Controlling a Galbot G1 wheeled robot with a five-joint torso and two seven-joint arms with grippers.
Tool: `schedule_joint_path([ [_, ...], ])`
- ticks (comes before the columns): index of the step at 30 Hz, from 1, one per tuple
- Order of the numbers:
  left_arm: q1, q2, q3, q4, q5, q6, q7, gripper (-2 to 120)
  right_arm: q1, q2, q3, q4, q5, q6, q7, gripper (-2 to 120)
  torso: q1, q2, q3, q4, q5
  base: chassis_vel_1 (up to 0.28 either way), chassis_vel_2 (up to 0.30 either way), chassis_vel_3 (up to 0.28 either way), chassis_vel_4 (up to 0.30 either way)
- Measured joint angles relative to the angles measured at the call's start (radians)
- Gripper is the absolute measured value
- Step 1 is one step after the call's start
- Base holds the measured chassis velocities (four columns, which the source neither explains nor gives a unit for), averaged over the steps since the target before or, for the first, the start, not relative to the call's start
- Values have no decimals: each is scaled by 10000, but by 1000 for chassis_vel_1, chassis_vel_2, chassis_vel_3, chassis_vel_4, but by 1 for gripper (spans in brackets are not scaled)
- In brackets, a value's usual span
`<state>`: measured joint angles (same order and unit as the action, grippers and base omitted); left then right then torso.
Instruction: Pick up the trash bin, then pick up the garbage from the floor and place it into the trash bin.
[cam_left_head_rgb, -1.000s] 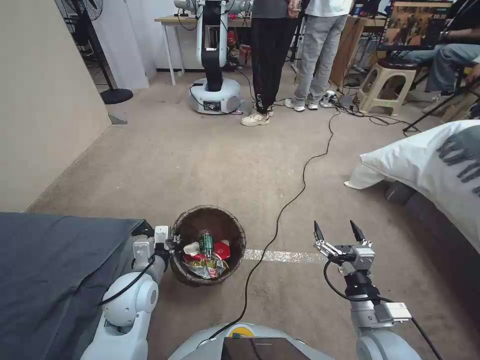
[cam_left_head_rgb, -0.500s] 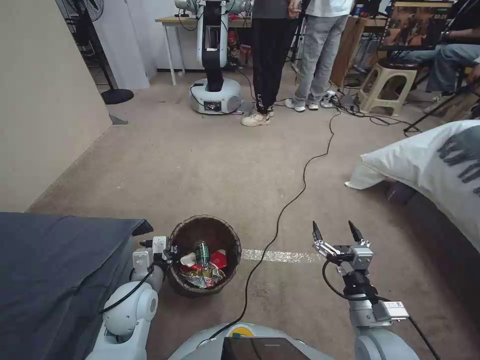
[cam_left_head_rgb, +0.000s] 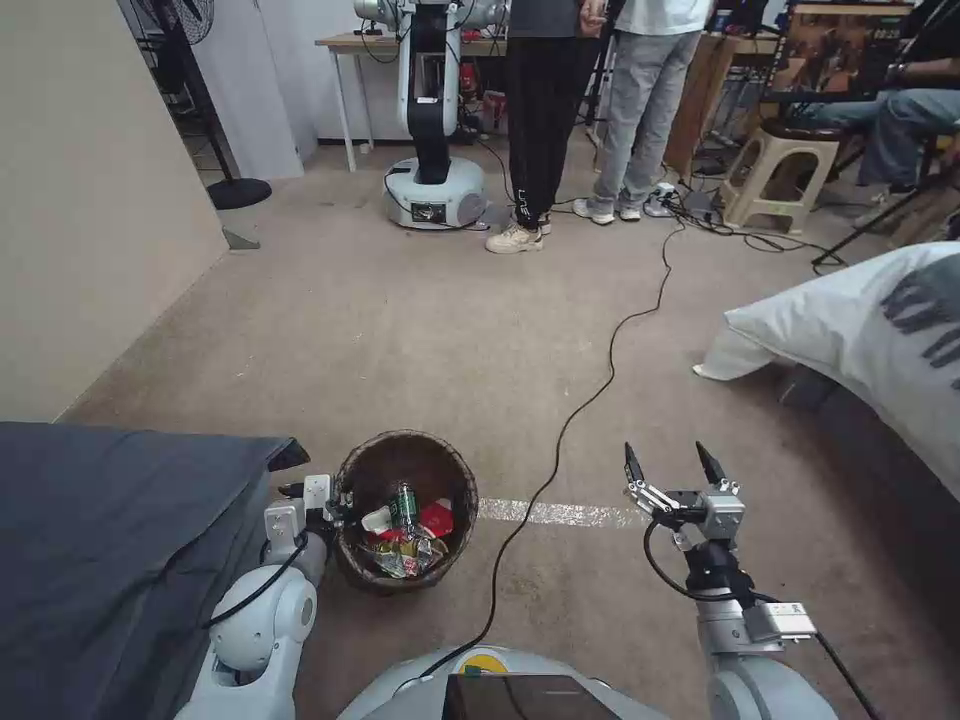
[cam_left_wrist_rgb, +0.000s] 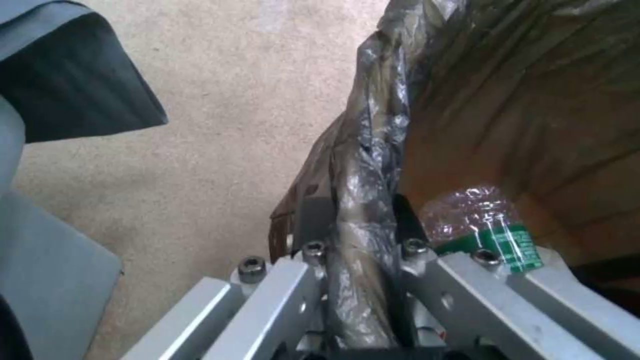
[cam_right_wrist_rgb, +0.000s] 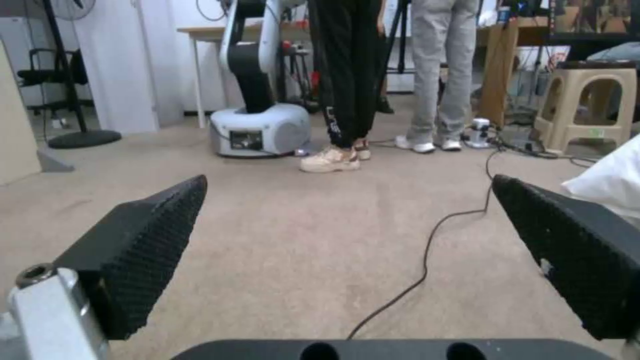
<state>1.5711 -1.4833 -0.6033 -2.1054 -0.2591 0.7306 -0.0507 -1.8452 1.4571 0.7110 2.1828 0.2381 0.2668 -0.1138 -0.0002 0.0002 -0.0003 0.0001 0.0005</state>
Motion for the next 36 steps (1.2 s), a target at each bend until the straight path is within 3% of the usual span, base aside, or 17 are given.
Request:
schedule_joint_path([
  [4,-40,-8,-3,58,-28,0,-12,3,4,-3,-18,-10,0,0,-1,100,0,0,1,0,-2,0,0,0,0],
  [8,-100,-27,8,69,-81,5,-98,11,5,-5,-52,-32,-15,0,-6,100,1,-2,3,-3,-10,0,0,0,0],
  [29,-197,-31,148,-404,-140,99,-281,91,49,-31,-253,-121,-216,4,-31,100,2,-4,4,-1,-6,0,0,0,0],
  [36,-217,-17,130,-628,-138,81,-350,100,48,-32,-249,-121,-231,0,-40,100,2,-4,3,-1,-6,0,0,0,0],
])
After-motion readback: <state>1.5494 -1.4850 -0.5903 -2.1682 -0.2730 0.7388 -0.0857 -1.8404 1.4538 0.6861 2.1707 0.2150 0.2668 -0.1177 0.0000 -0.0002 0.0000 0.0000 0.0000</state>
